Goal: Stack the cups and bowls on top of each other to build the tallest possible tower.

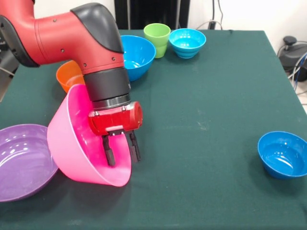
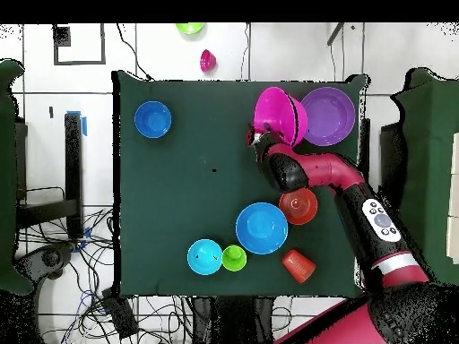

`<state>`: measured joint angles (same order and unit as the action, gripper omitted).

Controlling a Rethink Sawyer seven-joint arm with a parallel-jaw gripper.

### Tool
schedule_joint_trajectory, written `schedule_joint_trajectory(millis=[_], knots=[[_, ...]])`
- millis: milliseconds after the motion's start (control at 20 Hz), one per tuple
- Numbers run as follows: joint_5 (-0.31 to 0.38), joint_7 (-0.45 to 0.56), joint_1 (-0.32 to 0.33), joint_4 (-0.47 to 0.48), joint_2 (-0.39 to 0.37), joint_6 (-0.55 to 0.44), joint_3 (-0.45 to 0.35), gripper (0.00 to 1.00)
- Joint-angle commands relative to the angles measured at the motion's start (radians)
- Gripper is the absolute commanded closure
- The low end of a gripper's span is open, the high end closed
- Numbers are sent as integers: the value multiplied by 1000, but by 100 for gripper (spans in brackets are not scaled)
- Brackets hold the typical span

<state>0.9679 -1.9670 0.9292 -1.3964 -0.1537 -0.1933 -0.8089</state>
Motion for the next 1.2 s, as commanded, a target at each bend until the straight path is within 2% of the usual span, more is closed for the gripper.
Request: schedule_joint_trajectory(millis=[50,400,650,850,1200], knots=[[64,300,-18,122,136,-159,55,0],[83,252,-37,115,119,-102,89,0],[77,247,-56,119,103,-130,106,0],[80,197,-106,111,46,-157,158,0],[65,181,-122,106,32,-150,181,0]])
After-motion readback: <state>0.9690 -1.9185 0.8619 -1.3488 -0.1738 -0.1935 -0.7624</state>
